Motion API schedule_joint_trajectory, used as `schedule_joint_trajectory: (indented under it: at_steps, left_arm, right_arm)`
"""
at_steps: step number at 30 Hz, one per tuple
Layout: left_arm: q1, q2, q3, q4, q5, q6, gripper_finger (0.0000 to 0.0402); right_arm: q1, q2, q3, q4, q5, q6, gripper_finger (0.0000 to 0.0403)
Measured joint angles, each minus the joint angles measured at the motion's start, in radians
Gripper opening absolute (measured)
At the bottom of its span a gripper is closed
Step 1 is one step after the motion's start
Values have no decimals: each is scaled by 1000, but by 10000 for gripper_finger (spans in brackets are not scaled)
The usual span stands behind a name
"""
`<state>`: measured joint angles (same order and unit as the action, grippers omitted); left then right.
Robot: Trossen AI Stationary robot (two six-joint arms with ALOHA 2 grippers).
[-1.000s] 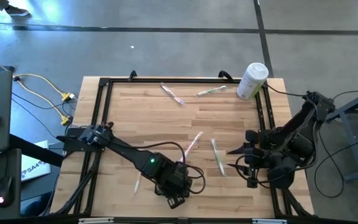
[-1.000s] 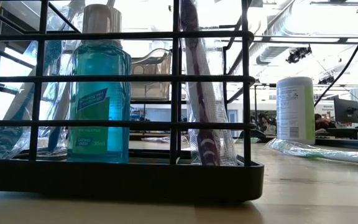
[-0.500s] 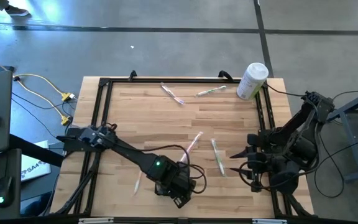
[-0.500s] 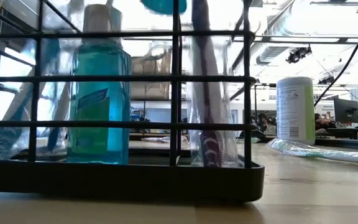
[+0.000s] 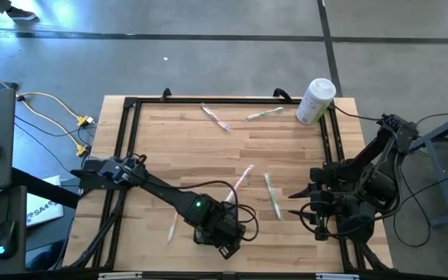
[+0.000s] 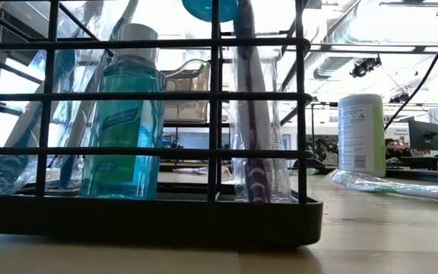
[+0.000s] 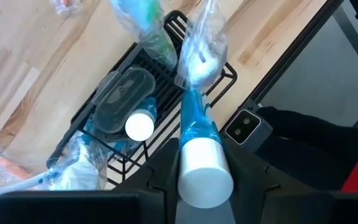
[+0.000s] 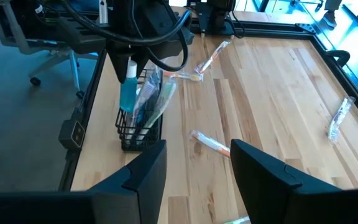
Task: Pick & Place toothbrushing station
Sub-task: Put the blue mouthwash into the black wire organizer
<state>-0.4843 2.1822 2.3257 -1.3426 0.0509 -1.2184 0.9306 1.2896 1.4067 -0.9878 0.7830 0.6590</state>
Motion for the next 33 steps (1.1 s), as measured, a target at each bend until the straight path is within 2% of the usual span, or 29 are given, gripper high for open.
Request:
schedule_joint_trajectory:
  at_steps: [10,17,33]
  left_arm:
    - [0,0,0,0,-10,-7,92]
    - [0,-35,29,-49,-80,-29,92]
    - [-5,-38,29,-76,-52,-69,92]
  right_arm:
    - [0,0,0,0,0,0,171]
    - [0,0,0,0,0,0,171]
    - [0,0,0,0,2,0,171]
